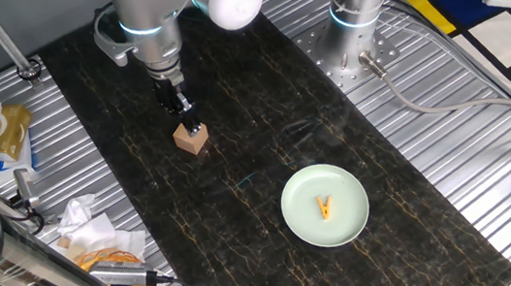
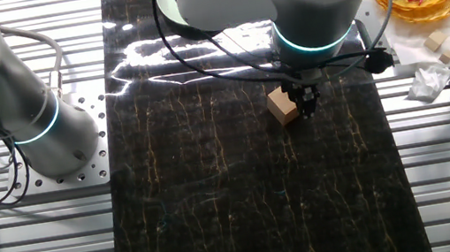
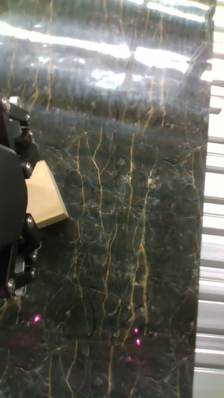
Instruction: Approach and touch the side of the small block
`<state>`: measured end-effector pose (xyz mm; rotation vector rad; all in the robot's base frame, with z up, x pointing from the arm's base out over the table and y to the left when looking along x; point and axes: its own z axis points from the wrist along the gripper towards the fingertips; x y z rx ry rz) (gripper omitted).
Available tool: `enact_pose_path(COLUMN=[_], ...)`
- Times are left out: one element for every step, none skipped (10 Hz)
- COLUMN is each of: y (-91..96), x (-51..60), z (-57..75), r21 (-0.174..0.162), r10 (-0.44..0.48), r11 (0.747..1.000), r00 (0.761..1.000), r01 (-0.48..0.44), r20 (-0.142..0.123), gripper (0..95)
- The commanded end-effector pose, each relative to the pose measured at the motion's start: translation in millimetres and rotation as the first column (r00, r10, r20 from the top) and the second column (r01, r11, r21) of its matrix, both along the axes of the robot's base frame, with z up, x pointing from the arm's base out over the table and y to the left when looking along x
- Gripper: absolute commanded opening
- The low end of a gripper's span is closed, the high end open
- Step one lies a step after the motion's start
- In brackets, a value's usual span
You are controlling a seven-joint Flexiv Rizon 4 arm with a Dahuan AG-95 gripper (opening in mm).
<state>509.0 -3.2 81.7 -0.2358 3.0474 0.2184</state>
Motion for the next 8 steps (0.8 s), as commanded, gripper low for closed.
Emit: enact_pose_path(y=[0.5, 0.4, 0.3, 0.1, 0.1, -0.1, -0.4, -0.4], x=[-0.9, -0.8, -0.5, -0.4, -0.4, 0.3, 0.8, 1.1], z=[-0.1, -1.4, -3.0, -4.7, -4.7, -7.8, -10.6, -11.8], r21=[0.0, 0.003, 0.003, 0.002, 0.002, 0.0, -0.001, -0.003], r10=[-0.001, -0.005, -0.007, -0.008, -0.008, -0.012, -0.01, -0.01], r11=[1.0, 1.0, 1.0, 1.0, 1.0, 1.0, 1.0, 1.0], r00=[1.0, 1.0, 1.0, 1.0, 1.0, 1.0, 1.0, 1.0], r01=[0.001, 0.005, 0.007, 0.008, 0.008, 0.012, 0.01, 0.01], r20=[-0.002, -0.002, 0.0, 0.005, 0.005, 0.012, 0.019, 0.021], gripper=[76.0, 76.0, 76.0, 76.0, 76.0, 76.0, 76.0, 76.0])
